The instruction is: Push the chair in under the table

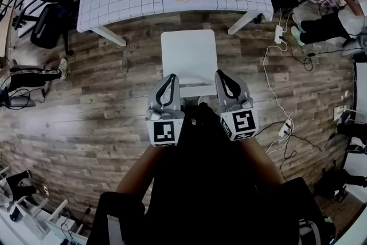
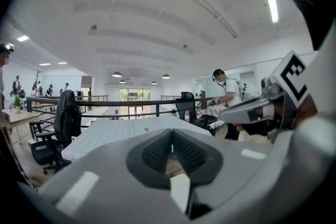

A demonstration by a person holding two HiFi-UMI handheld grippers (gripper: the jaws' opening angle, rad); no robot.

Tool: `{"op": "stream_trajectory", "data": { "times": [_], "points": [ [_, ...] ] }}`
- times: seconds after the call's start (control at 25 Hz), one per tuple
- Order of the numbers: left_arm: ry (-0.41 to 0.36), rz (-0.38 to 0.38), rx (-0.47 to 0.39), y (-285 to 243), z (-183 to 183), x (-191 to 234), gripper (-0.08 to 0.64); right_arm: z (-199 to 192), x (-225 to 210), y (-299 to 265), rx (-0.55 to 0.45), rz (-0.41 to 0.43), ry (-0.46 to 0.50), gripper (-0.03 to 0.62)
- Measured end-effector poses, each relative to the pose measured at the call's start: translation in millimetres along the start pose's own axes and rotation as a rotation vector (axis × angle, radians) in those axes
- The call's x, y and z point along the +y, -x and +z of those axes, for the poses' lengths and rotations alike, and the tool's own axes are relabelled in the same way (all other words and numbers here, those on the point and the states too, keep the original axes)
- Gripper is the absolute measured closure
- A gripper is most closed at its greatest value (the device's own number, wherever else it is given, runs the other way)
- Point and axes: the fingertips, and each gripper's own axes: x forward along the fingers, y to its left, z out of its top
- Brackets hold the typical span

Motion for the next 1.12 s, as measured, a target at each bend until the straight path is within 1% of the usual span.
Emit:
{"op": "stream_trajectory", "data": {
  "times": [0.08, 0.16, 0.24, 0.32, 0.4, 0.48, 0.56, 0.6, 0.76, 0.84, 0.92, 0.96, 1.04, 1.12],
  "points": [
    [-0.031, -0.01, 0.0, -4, -4, 0, 0.549, -11, 1, -8, 0.043, 0.04, -0.016, 0.586],
    [-0.035, -0.007, 0.012, -6, -8, 0, 0.549, -23, 2, -10, 0.087, 0.07, -0.024, 0.562],
    [-0.048, -0.007, 0.038, -10, -16, -2, 0.549, -33, 0, -11, 0.116, 0.087, -0.009, 0.561],
    [-0.057, -0.025, 0.083, -14, -28, -3, 0.549, -43, 1, -10, 0.142, 0.104, 0.008, 0.56],
    [-0.056, -0.066, 0.145, -10, -42, -10, 0.509, -58, 7, -5, 0.191, 0.139, 0.008, 0.553],
    [-0.068, -0.108, 0.206, -6, -57, -20, 0.486, -75, 14, 1, 0.251, 0.182, 0.018, 0.52],
    [-0.096, -0.152, 0.258, -13, -74, -32, 0.467, -95, 12, -1, 0.309, 0.216, 0.052, 0.511],
    [-0.101, -0.181, 0.282, -19, -83, -39, 0.441, -105, 10, -4, 0.337, 0.232, 0.066, 0.508],
    [-0.072, -0.308, 0.393, -23, -119, -66, 0.374, -134, 13, -5, 0.417, 0.307, 0.08, 0.487],
    [-0.084, -0.365, 0.455, -21, -135, -77, 0.356, -148, 16, -4, 0.462, 0.34, 0.138, 0.473],
    [-0.119, -0.422, 0.517, -19, -151, -84, 0.337, -164, 17, -5, 0.516, 0.362, 0.22, 0.453],
    [-0.14, -0.446, 0.546, -18, -159, -87, 0.328, -172, 19, -5, 0.541, 0.374, 0.255, 0.453],
    [-0.172, -0.479, 0.589, -18, -172, -89, 0.321, -185, 22, -6, 0.582, 0.405, 0.314, 0.448],
    [-0.194, -0.492, 0.612, -20, -181, -87, 0.321, -195, 25, -7, 0.61, 0.437, 0.361, 0.442]
  ]
}}
